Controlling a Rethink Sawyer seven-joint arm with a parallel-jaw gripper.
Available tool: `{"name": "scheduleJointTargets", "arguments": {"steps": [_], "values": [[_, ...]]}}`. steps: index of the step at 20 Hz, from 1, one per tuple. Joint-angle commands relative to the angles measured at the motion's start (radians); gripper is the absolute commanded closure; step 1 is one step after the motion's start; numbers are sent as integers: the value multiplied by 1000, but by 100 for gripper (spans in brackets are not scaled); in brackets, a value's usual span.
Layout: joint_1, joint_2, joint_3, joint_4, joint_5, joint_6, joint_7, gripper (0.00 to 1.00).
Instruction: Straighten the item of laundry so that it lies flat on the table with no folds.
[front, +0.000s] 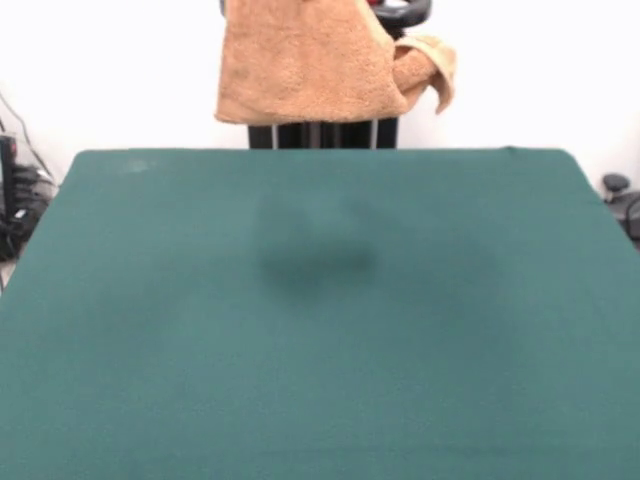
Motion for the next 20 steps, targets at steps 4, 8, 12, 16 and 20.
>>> {"name": "scheduleJointTargets", "arguments": {"steps": [4, 8, 12, 16, 20], "values": [[-118, 155, 272, 269, -1, 51, -181, 100], [-173, 216, 330, 306, -13, -99, -192, 100], [-221, 296, 399, 308, -34, -297, -156, 100], [-231, 363, 420, 255, -76, -342, -84, 100], [-259, 418, 449, 221, -121, -423, -66, 100]]}}
